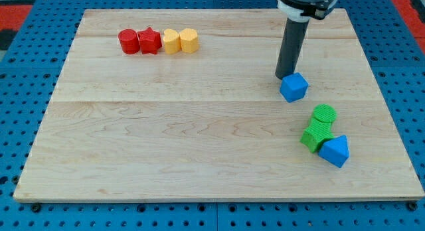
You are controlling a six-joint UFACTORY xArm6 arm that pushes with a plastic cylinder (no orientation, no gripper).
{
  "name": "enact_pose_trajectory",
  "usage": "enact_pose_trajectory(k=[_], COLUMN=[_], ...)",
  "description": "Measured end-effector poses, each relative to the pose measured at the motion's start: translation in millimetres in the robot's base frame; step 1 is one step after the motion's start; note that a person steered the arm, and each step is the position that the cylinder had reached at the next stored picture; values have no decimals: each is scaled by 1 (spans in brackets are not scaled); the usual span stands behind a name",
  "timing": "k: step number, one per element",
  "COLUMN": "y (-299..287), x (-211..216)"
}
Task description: Move the yellow hexagon to the group of blocks
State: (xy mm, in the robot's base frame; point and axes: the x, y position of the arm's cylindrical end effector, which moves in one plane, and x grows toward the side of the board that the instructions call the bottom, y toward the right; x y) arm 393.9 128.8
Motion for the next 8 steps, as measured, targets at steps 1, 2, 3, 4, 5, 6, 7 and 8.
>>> enact_pose_trajectory(k=[1,2,3,4,5,6,7,8], y=[10,21,23,12,-1,-22,-45,-111], x=[19,38,50,5,-44,-93,-141,-168])
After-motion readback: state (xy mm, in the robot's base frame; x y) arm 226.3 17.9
